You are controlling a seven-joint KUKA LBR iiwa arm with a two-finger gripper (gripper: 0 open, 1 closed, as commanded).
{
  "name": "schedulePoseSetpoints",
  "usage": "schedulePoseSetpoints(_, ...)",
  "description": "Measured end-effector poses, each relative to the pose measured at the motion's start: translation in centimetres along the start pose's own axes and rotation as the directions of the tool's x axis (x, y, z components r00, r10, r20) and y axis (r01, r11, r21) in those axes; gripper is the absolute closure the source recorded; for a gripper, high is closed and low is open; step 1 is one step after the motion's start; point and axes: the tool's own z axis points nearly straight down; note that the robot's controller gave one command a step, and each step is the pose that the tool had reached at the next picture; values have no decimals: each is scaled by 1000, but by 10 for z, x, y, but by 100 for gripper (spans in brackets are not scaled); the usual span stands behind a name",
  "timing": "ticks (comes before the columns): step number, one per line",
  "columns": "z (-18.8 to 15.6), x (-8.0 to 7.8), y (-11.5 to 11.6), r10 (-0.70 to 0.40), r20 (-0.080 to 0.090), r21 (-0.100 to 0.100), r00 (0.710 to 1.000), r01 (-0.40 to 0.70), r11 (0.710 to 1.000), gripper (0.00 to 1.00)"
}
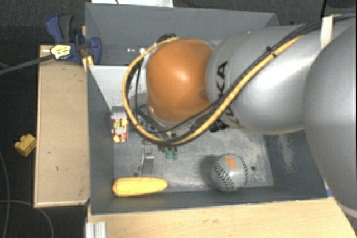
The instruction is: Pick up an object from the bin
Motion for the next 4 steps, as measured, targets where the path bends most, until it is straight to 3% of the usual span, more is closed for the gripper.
schedulePoseSetpoints(1, 23, 9, -7, -62, 1, 0, 998, 62, 998, 0)
schedulePoseSetpoints(2, 53, 16, -33, -138, 0, 1, 990, 138, 990, 0)
schedulePoseSetpoints(3, 71, 13, -43, -173, -1, 1, 985, 173, 985, 0)
schedulePoseSetpoints(4, 105, 21, -54, -466, -2, 0, 885, 466, 885, 100)
